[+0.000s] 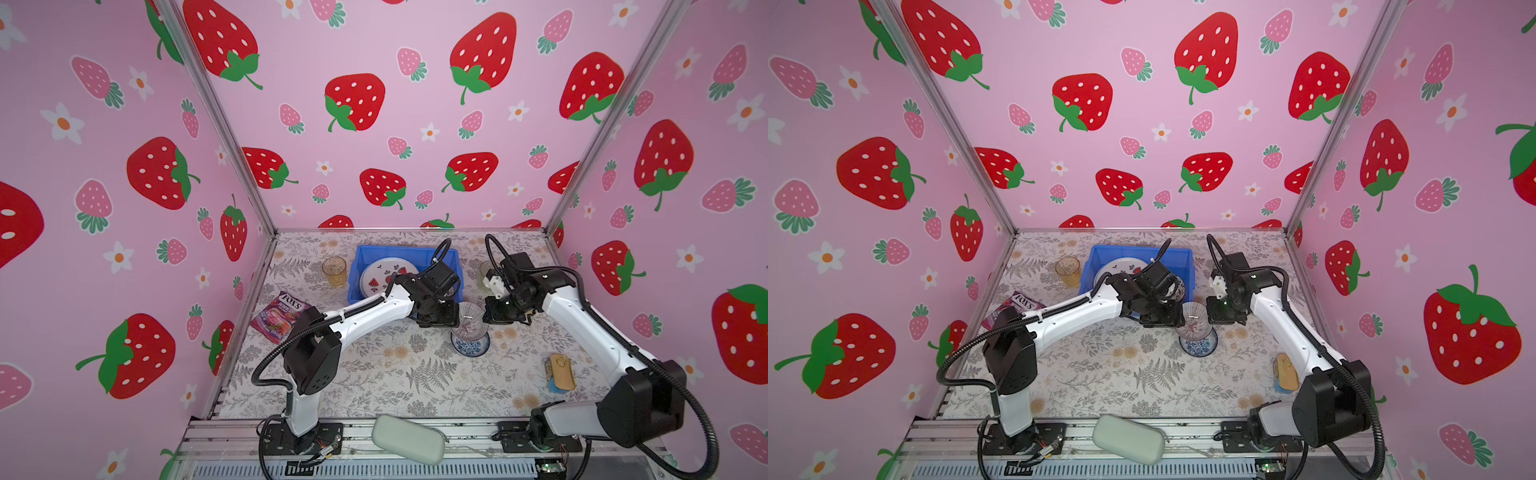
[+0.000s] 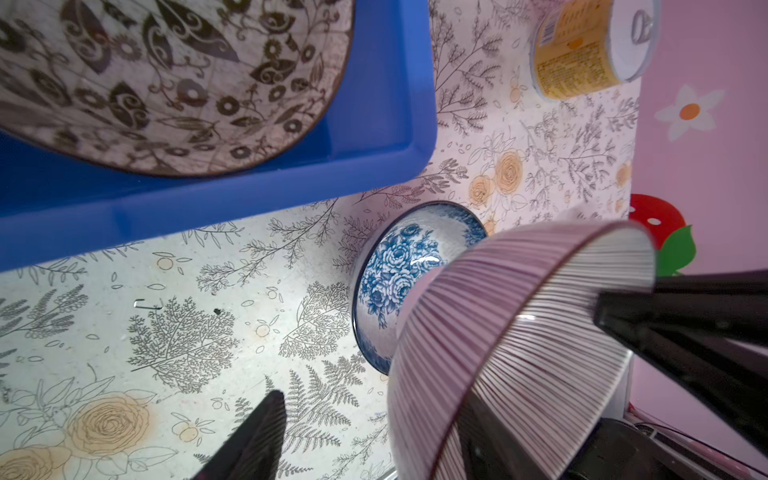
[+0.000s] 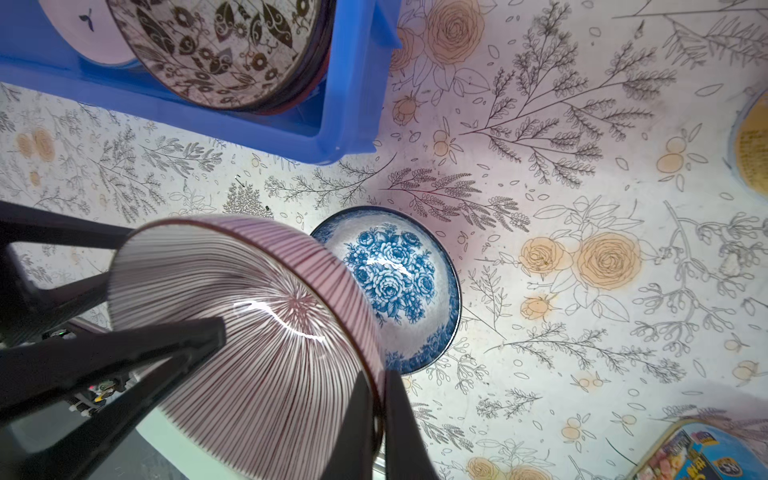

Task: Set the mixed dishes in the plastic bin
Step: 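Grip the purple-striped bowl with the left gripper and lift it off the blue-floral bowl, then carry the purple-striped bowl over the bin with left gripper while right opens and withdraws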

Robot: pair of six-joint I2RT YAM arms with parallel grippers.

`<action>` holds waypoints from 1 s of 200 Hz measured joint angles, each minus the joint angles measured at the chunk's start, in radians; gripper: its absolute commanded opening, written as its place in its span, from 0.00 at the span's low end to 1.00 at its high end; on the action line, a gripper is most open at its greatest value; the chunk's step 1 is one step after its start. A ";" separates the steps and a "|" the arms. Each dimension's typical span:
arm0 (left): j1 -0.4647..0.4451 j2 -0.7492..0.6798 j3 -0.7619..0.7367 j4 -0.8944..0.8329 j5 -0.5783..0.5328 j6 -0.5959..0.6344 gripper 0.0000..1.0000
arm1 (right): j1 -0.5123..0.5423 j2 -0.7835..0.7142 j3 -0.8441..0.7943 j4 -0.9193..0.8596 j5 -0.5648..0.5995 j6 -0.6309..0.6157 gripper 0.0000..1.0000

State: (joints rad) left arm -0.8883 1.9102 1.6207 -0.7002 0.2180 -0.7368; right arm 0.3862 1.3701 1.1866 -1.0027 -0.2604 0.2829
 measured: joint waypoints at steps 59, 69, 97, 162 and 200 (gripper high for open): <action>0.000 0.024 0.054 -0.016 -0.024 0.007 0.47 | 0.000 -0.005 0.000 -0.010 -0.003 0.000 0.06; 0.000 0.026 0.057 -0.017 -0.026 0.008 0.44 | 0.000 -0.005 0.000 -0.010 -0.003 0.000 0.06; 0.000 0.029 0.061 -0.022 -0.027 0.010 0.32 | 0.000 -0.005 0.000 -0.010 -0.005 0.000 0.06; -0.003 0.029 0.079 -0.029 -0.023 0.014 0.14 | 0.000 -0.004 -0.013 -0.002 -0.014 -0.011 0.06; -0.007 0.042 0.080 -0.056 -0.031 0.024 0.01 | 0.005 -0.003 -0.015 0.011 -0.020 -0.015 0.09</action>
State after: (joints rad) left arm -0.8951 1.9518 1.7008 -0.7567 0.1867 -0.7128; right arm 0.3908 1.3674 1.1713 -0.9916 -0.2806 0.2680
